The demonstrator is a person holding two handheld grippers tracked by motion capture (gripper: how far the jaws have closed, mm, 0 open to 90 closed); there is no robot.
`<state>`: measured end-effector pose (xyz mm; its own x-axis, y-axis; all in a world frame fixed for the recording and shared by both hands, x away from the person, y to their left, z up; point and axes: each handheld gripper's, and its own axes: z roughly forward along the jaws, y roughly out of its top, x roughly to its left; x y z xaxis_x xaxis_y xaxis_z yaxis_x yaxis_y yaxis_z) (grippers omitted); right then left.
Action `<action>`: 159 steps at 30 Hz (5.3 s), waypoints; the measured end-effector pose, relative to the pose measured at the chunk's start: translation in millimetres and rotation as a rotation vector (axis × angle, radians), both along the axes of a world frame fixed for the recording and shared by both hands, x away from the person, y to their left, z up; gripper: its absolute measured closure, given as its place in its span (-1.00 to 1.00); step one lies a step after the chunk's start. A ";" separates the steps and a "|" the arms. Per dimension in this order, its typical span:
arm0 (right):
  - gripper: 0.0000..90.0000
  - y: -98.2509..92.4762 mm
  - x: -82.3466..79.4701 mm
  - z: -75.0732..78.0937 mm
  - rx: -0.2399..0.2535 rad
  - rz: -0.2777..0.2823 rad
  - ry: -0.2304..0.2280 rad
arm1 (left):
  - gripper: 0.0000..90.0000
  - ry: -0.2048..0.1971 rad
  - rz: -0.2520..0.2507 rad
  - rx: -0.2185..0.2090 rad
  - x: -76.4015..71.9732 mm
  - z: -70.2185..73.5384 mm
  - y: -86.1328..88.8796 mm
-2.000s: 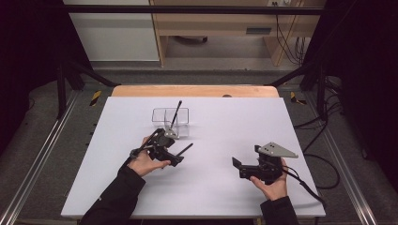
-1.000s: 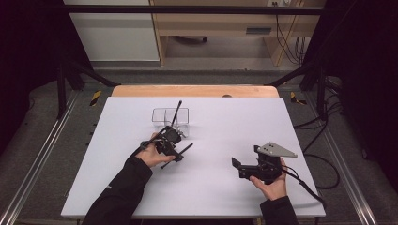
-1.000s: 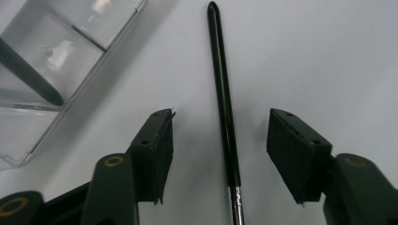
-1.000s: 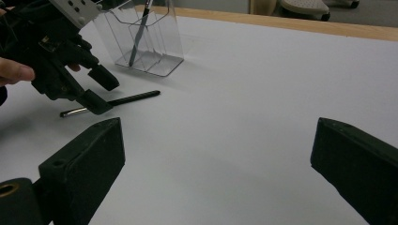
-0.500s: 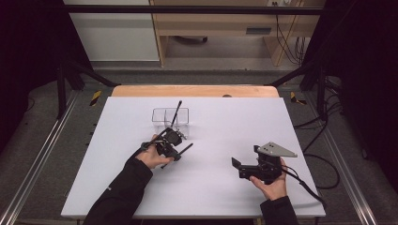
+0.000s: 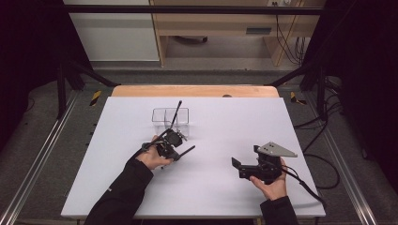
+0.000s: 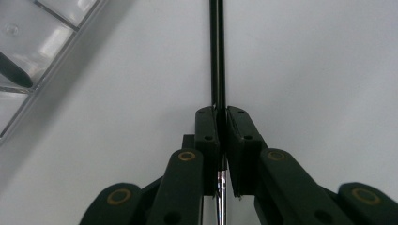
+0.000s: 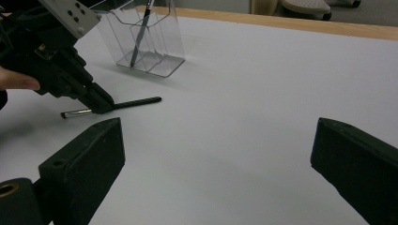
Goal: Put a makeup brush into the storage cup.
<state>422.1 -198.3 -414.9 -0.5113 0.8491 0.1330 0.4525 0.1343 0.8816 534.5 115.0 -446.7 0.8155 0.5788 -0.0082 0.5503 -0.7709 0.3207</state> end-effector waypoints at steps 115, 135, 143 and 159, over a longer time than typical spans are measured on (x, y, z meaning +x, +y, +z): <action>-0.81 83.1 -8.5 30.0 -0.405 0.381 -0.015 | 0.85 -0.069 -0.489 -0.182 -70.7 83.5 -22.1; -0.52 94.4 -12.8 29.6 -0.507 0.476 -0.048 | 0.85 -0.015 -0.526 -0.192 -66.8 82.3 -26.9; -0.44 98.5 -14.9 29.6 -0.564 0.516 -0.063 | 0.85 0.007 -0.527 -0.204 -64.4 81.7 -25.8; -0.26 109.4 -19.3 28.5 -0.703 0.580 -0.132 | 0.85 0.040 -0.531 -0.202 -58.5 80.2 -25.8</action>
<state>402.7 -88.9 -386.3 -0.8565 0.3184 -0.4062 0.0483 0.8330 0.5512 475.9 89.2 -366.5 0.9909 0.0734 -0.1131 0.1189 -0.8707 0.4771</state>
